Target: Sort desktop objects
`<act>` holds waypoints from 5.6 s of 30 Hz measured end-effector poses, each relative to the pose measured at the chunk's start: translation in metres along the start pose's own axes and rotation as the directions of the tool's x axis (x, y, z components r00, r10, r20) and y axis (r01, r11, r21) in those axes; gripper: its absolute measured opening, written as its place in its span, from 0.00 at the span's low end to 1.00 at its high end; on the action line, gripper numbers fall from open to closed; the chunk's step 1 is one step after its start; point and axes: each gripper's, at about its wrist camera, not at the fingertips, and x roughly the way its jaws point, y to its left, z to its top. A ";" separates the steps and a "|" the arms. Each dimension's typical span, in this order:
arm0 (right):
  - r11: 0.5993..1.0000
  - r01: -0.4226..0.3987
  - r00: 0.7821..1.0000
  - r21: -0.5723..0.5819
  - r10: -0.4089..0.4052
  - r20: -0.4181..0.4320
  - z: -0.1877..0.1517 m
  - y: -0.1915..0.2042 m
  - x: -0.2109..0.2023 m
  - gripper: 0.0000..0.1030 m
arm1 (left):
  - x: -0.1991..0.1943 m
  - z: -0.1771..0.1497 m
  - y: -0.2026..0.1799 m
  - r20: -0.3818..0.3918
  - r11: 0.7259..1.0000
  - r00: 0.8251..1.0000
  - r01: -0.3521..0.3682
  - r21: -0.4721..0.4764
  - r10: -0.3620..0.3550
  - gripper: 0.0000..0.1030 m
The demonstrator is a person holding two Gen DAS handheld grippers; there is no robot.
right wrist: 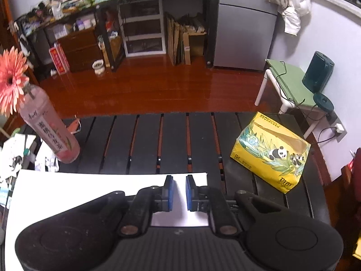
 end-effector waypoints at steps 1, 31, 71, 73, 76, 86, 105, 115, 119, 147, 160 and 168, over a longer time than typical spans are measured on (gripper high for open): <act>1.000 0.000 1.000 -0.002 0.001 0.006 -0.001 0.000 0.000 0.09 | 0.000 0.000 0.000 0.000 1.000 1.000 -0.002 0.001 0.002 0.19; 1.000 0.002 0.997 0.001 -0.002 0.076 -0.133 0.003 -0.095 0.10 | -0.001 -0.019 -0.019 0.089 0.983 0.996 -0.041 0.176 0.026 0.35; 0.999 -0.051 0.969 0.012 0.047 0.243 -0.304 0.038 -0.204 0.83 | -0.065 -0.168 -0.039 0.182 0.824 0.950 -0.312 0.473 0.255 0.73; 0.998 -0.059 0.970 0.037 0.049 0.238 -0.305 0.036 -0.206 0.83 | -0.069 -0.172 -0.039 0.185 0.824 0.953 -0.302 0.480 0.242 0.74; 0.995 -0.060 0.972 0.080 0.040 0.231 -0.306 0.033 -0.210 0.84 | -0.075 -0.180 -0.041 0.202 0.817 0.951 -0.304 0.490 0.232 0.78; 0.998 0.040 0.959 0.039 -0.049 0.279 -0.314 0.039 -0.225 0.86 | -0.087 -0.192 -0.052 0.223 0.809 0.950 -0.304 0.503 0.218 0.84; 0.999 0.027 0.984 -0.033 -0.020 0.179 -0.293 0.038 -0.234 0.85 | -0.124 -0.188 -0.069 0.425 0.744 0.870 -0.454 0.490 0.250 0.81; 0.999 -0.025 0.978 -0.034 0.032 0.206 -0.291 0.044 -0.268 0.85 | -0.150 -0.170 -0.065 0.350 0.792 0.884 -0.443 0.419 0.309 0.81; 0.998 -0.047 0.974 -0.041 0.055 0.221 -0.289 0.047 -0.282 0.86 | -0.161 -0.167 -0.068 0.384 0.786 0.873 -0.455 0.418 0.302 0.81; 0.996 -0.090 0.940 0.023 0.078 0.331 -0.281 0.033 -0.368 0.86 | -0.235 -0.181 -0.115 0.424 0.752 0.847 -0.500 0.429 0.321 0.83; 0.993 -0.112 0.936 -0.023 0.113 0.333 -0.288 0.043 -0.381 0.86 | -0.228 -0.197 -0.116 0.423 0.729 0.843 -0.514 0.452 0.332 0.83; 0.991 -0.126 0.937 -0.047 0.134 0.324 -0.290 0.051 -0.380 0.86 | -0.228 -0.197 -0.115 0.427 0.730 0.842 -0.515 0.449 0.331 0.84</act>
